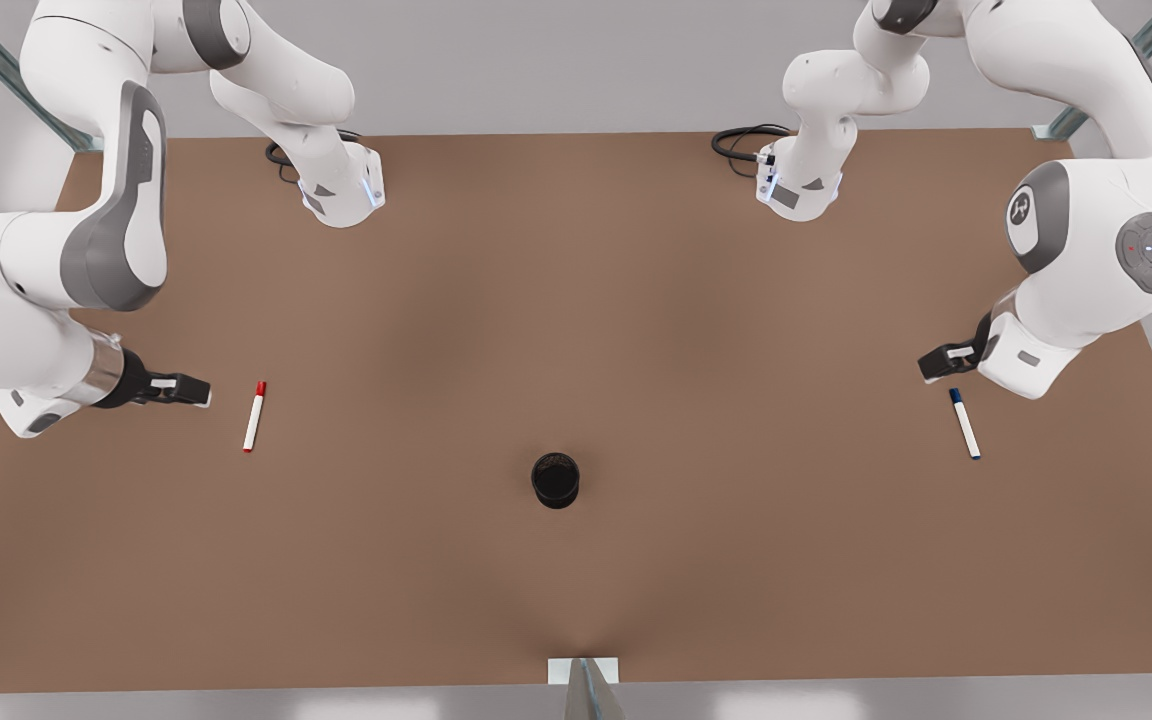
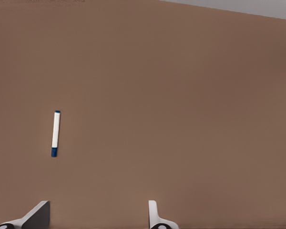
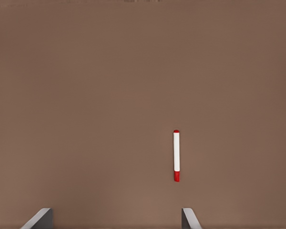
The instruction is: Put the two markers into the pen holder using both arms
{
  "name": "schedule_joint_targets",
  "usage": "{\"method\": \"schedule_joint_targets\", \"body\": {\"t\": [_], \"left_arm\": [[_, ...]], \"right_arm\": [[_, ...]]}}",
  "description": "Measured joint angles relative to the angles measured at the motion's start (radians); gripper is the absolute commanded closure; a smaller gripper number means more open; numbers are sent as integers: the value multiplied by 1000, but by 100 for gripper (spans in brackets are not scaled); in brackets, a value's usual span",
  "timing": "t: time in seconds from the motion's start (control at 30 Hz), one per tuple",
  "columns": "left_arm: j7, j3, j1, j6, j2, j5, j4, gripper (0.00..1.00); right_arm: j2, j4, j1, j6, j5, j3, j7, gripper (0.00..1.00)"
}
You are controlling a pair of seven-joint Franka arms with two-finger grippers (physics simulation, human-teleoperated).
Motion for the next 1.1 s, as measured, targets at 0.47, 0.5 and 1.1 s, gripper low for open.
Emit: {"method": "schedule_joint_targets", "body": {"t": [0.47,0.5,1.1], "left_arm": [[211,270,123,463,186,-189,-323,0],[233,272,137,498,217,-217,-324,0],[605,265,190,771,445,-250,-333,13]], "right_arm": [[24,0,4,16,1,2,7,0],[37,0,4,21,5,2,7,0],[222,-253,-122,354,16,17,10,0]]}}
